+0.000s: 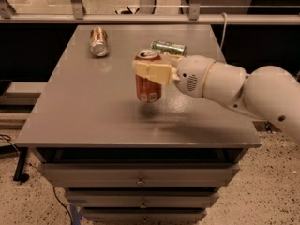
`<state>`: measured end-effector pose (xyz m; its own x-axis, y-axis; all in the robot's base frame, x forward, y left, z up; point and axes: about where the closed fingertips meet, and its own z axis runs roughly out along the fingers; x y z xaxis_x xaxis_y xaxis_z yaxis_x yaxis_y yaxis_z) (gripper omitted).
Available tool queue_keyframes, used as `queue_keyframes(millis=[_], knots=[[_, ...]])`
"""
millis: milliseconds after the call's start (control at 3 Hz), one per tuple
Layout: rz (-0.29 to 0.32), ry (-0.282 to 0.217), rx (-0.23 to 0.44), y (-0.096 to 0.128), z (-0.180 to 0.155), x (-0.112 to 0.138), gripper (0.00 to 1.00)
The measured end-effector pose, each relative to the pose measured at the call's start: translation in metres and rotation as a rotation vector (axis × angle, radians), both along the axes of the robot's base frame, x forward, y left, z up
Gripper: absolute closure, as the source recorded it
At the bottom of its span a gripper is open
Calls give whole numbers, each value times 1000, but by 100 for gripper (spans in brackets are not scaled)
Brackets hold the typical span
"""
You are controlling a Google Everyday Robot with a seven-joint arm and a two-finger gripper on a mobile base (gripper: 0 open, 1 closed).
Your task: Place coke can upright
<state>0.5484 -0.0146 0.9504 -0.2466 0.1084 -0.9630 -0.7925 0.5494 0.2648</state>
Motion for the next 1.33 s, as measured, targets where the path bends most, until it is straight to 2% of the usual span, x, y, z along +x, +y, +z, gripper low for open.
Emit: queue_keyframes(millis=[333,667,1000,1333], knots=[[90,-134,-119,18,-10,-5,100],[130,-193,-178,24,-21,-6,100],[145,-220,-140,21,-24,-5,100],[138,-211,-93,14,-27,-3,82]])
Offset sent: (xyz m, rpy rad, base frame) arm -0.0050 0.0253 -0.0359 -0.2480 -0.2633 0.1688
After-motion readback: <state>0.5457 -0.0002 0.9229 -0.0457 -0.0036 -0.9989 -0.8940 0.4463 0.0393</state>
